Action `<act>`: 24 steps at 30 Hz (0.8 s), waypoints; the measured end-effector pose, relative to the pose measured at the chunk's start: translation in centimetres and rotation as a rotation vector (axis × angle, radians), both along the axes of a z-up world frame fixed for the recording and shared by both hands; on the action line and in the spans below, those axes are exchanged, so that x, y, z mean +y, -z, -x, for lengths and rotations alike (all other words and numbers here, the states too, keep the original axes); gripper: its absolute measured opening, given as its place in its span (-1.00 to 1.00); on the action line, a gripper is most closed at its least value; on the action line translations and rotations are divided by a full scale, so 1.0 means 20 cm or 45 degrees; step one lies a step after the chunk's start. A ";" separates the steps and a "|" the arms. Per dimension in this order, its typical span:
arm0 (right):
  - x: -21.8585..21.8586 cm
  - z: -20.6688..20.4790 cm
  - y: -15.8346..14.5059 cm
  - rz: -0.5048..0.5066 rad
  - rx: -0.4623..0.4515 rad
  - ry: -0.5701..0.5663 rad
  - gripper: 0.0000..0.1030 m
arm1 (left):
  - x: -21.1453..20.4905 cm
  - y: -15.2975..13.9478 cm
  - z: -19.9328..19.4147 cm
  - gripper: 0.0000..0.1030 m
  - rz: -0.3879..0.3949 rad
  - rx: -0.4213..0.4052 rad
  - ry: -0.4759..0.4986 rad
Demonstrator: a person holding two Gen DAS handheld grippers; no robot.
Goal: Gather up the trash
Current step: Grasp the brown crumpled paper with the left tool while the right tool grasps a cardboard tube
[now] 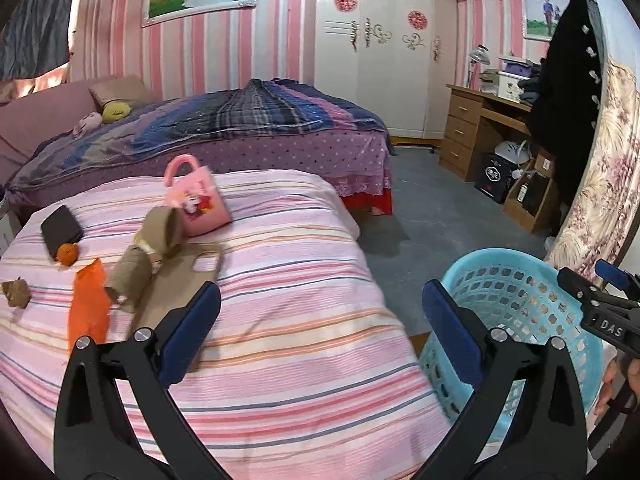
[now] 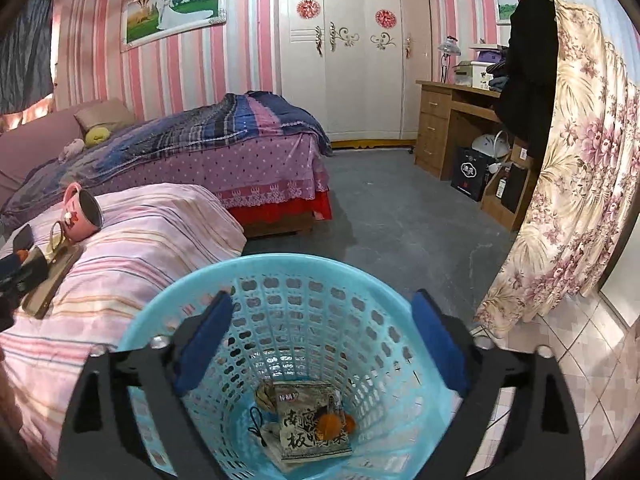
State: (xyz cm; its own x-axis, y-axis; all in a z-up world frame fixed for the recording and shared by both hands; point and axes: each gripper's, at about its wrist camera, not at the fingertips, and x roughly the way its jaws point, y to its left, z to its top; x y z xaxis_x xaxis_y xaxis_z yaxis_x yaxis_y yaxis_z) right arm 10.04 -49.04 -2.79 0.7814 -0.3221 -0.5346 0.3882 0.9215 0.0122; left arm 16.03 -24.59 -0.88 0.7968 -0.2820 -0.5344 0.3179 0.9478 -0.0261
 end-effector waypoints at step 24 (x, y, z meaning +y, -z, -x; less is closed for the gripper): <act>0.77 -0.34 -0.10 -0.032 -0.051 -0.229 0.87 | 1.12 -0.02 -0.16 0.89 -0.079 -0.037 -0.413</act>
State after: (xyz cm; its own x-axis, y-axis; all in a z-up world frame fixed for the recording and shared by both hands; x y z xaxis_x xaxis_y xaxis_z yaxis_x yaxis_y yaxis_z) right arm 16.87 -33.72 -0.82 0.8459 -0.1620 -0.5082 0.2159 0.9752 0.0484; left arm 19.19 -2.24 -0.56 0.8549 0.0215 -0.5184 -0.0013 0.9992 0.0392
